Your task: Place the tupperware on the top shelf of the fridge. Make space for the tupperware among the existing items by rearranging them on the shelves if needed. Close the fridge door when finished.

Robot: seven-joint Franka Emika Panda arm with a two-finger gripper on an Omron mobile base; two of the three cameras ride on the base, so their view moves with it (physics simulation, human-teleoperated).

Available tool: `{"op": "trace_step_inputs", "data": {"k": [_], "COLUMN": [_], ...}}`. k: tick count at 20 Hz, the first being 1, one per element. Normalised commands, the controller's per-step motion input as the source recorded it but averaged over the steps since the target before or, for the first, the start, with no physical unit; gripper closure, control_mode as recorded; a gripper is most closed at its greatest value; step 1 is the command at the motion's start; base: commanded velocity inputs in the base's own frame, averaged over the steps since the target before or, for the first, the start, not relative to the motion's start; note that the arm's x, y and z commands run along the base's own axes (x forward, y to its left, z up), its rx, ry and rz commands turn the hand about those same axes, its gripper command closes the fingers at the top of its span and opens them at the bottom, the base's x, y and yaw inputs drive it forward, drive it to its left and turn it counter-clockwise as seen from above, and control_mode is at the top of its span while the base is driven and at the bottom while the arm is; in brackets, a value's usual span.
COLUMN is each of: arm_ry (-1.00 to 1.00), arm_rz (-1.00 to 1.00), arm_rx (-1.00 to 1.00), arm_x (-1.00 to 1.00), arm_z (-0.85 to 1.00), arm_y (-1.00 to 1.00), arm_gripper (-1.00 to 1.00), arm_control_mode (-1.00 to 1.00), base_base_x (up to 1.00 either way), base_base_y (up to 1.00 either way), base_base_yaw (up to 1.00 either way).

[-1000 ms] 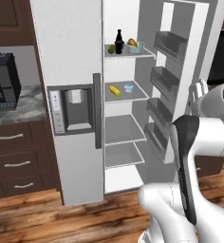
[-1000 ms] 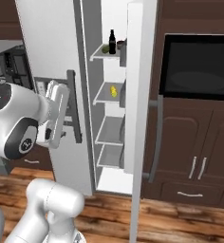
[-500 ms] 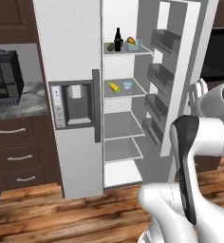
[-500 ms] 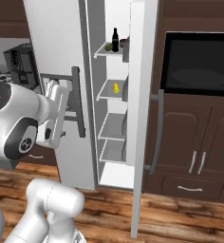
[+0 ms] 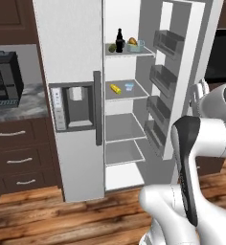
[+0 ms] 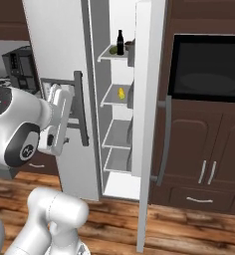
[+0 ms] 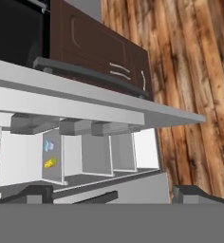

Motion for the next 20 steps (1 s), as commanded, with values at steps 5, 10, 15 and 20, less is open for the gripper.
{"op": "trace_step_inputs", "data": {"k": [5, 10, 15, 20], "arm_ry": [0.0, 0.0, -0.04, -0.23], "arm_rz": [0.0, 0.0, 0.0, -0.13], "arm_rx": [0.0, 0.0, 0.0, 0.01], "arm_x": [0.0, 0.0, -0.33, -1.0], "arm_z": [0.0, 0.0, 0.0, 0.01], "arm_y": [0.0, 0.0, 0.0, -0.25], "arm_gripper": [-1.0, -1.0, -1.0, -1.0], "arm_control_mode": [1.0, -1.0, -1.0, -1.0], "base_base_x": [0.23, 0.0, 0.0, 0.0], "base_base_y": [-0.09, 0.0, 0.0, 0.0], "base_base_yaw": [0.0, 0.0, 0.0, 0.0]}}
